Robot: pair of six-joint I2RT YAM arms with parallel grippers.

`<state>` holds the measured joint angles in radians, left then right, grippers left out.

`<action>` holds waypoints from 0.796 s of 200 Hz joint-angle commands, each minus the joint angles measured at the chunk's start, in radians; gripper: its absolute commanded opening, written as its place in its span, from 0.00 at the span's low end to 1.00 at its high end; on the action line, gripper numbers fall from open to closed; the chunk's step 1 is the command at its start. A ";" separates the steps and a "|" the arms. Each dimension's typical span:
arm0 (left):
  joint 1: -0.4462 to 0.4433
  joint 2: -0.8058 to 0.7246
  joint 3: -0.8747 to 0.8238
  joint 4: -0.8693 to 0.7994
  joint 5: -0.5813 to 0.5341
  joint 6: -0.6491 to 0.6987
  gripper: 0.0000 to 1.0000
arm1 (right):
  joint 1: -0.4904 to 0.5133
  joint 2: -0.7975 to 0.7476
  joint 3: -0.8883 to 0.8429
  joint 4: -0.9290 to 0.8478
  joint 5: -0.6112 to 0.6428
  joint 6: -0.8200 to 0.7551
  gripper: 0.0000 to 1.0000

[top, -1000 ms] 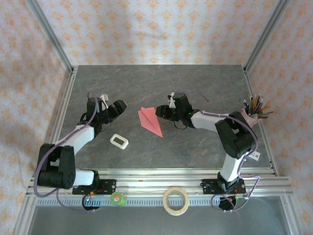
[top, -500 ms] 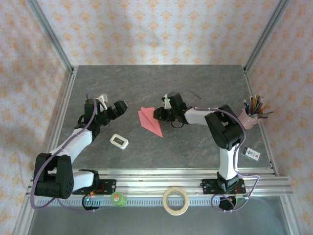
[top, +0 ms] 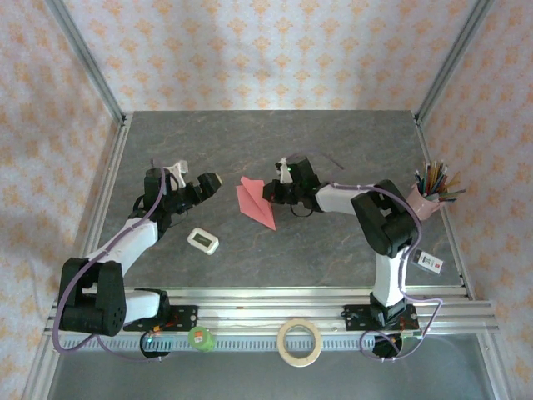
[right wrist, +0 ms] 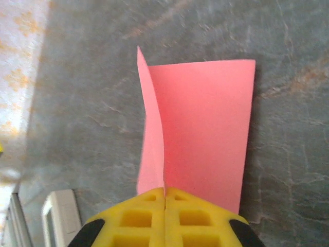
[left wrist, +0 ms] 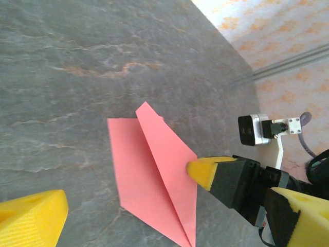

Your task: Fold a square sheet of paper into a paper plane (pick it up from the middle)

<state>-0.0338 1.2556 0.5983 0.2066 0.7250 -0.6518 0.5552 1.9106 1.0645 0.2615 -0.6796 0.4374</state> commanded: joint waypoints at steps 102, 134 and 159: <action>-0.243 0.128 0.017 0.501 0.149 -0.279 0.90 | -0.015 -0.244 -0.182 0.636 -0.110 0.420 0.05; -0.261 0.133 0.025 0.533 0.149 -0.273 0.75 | -0.014 -0.233 -0.195 0.700 -0.132 0.477 0.05; -0.262 0.105 0.034 0.410 0.072 -0.209 0.72 | -0.015 -0.232 -0.199 0.691 -0.131 0.474 0.05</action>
<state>-0.2886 1.3899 0.5983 0.6472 0.8520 -0.9142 0.5438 1.6711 0.8803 0.8810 -0.7841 0.8814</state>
